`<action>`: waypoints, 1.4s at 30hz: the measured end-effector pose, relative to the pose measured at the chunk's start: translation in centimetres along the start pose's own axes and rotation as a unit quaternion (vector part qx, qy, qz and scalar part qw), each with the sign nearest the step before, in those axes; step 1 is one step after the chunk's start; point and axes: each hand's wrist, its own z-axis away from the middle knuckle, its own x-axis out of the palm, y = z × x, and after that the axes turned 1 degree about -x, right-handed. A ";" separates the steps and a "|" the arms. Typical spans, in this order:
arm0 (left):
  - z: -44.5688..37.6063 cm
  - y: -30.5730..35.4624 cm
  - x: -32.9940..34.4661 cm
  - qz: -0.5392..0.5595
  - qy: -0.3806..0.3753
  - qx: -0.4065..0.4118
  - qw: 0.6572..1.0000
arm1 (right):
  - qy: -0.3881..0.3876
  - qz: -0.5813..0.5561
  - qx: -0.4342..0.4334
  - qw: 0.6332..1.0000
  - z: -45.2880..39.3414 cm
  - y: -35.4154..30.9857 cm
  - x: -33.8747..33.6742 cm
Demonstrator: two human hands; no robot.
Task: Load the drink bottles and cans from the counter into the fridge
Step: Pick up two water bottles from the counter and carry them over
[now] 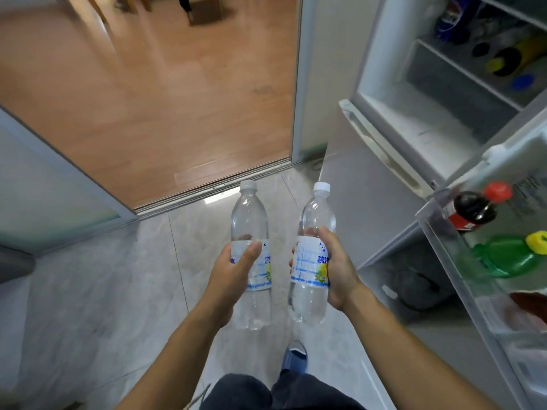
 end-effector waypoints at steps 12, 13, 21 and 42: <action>-18.5 8.2 1.7 -0.012 -0.141 -0.029 0.989 | 0.136 -0.058 -0.051 0.988 -11.4 -7.7 1.5; -20.2 9.4 2.0 -0.021 -0.158 -0.027 0.987 | 0.156 -0.069 -0.059 0.983 -12.1 -8.5 1.8; -29.1 19.0 7.1 -0.079 -0.289 0.015 0.954 | 0.273 -0.128 -0.131 0.945 -15.0 -15.1 2.7; -36.2 39.2 36.2 -0.098 -0.423 0.292 0.852 | 0.538 -0.124 -0.452 0.701 -16.3 -41.5 -11.2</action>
